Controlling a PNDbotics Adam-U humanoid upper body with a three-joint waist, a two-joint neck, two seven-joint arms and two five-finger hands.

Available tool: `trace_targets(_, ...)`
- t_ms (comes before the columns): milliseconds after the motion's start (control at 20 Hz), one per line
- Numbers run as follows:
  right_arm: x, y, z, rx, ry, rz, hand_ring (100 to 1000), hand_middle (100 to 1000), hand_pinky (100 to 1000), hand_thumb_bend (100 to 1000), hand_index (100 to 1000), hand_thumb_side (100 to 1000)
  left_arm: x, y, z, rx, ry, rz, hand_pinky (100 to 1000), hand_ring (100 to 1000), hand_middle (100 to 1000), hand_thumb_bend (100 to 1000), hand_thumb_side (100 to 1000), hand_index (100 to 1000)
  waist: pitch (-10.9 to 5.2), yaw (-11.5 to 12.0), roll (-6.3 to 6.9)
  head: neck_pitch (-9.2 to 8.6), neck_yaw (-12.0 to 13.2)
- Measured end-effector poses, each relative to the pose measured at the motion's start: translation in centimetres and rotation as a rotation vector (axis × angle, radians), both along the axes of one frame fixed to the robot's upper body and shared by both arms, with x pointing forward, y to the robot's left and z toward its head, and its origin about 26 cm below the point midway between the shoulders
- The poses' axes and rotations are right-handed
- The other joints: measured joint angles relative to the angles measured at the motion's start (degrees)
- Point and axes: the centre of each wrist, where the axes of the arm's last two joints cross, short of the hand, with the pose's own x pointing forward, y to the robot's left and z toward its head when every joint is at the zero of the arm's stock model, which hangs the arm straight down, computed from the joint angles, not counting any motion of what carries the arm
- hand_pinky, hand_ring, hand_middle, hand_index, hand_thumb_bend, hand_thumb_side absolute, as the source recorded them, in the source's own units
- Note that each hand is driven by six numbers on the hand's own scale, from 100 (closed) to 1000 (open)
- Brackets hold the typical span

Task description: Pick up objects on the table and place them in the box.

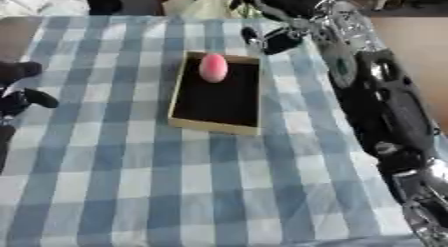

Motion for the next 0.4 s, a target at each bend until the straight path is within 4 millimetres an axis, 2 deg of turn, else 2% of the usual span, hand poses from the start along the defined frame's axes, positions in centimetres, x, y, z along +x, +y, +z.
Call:
trace_targets(200, -2.3, -3.0, 1.7, 0.115, -0.073, -0.034, 758, 769, 847, 100, 796, 241, 0.0, 0.1, 0.0, -0.004, -0.002, 0.006, 674, 855, 723, 100, 603, 730, -0.01, -0.5, 0.0, 0.0, 0.9)
trace_targets(400, -4.6, -5.7, 2.3, 0.235, -0.124, -0.062, 725, 746, 832, 100, 778, 290, 0.0, 0.2, 0.0, -0.006, -0.004, 0.015, 674, 856, 723, 100, 603, 730, -0.01, -0.9, 0.06, 0.0, 1.7)
